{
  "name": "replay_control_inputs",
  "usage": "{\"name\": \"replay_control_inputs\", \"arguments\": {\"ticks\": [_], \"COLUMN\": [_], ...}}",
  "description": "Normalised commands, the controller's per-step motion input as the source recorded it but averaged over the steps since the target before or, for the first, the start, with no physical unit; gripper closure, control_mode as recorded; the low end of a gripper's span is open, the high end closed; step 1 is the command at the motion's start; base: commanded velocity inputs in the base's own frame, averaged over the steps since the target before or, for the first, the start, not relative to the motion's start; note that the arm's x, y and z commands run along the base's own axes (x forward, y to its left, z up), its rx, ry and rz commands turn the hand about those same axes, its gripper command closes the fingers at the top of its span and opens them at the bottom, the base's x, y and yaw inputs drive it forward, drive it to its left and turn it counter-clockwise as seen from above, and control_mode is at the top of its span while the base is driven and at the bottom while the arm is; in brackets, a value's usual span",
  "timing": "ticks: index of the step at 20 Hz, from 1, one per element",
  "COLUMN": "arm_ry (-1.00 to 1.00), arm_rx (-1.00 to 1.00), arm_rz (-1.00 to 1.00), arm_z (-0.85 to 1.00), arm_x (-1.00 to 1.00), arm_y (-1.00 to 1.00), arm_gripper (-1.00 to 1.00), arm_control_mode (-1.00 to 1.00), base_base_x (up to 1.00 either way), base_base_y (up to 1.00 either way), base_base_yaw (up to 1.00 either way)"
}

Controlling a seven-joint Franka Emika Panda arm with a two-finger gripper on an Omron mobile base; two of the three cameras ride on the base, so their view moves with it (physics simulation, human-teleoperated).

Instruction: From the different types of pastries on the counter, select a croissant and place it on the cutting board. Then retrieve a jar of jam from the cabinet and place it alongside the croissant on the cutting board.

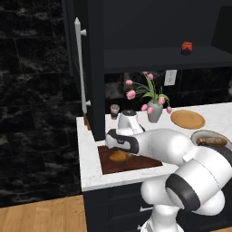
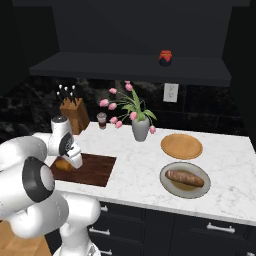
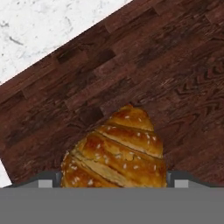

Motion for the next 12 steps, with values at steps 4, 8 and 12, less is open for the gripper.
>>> {"name": "replay_control_inputs", "arguments": {"ticks": [4,8,12], "arm_ry": [0.0,0.0,0.0], "arm_rx": [0.0,0.0,0.0], "arm_rz": [0.0,0.0,0.0], "arm_z": [-0.4,-0.11,-0.06], "arm_x": [0.14,0.29,0.03], "arm_y": [0.03,0.03,-0.02], "arm_gripper": [1.0,-1.0,-1.0], "arm_control_mode": [-1.0,-1.0,-1.0], "base_base_x": [0.0,0.0,0.0], "base_base_y": [0.0,0.0,0.0], "base_base_yaw": [0.0,0.0,0.0]}}
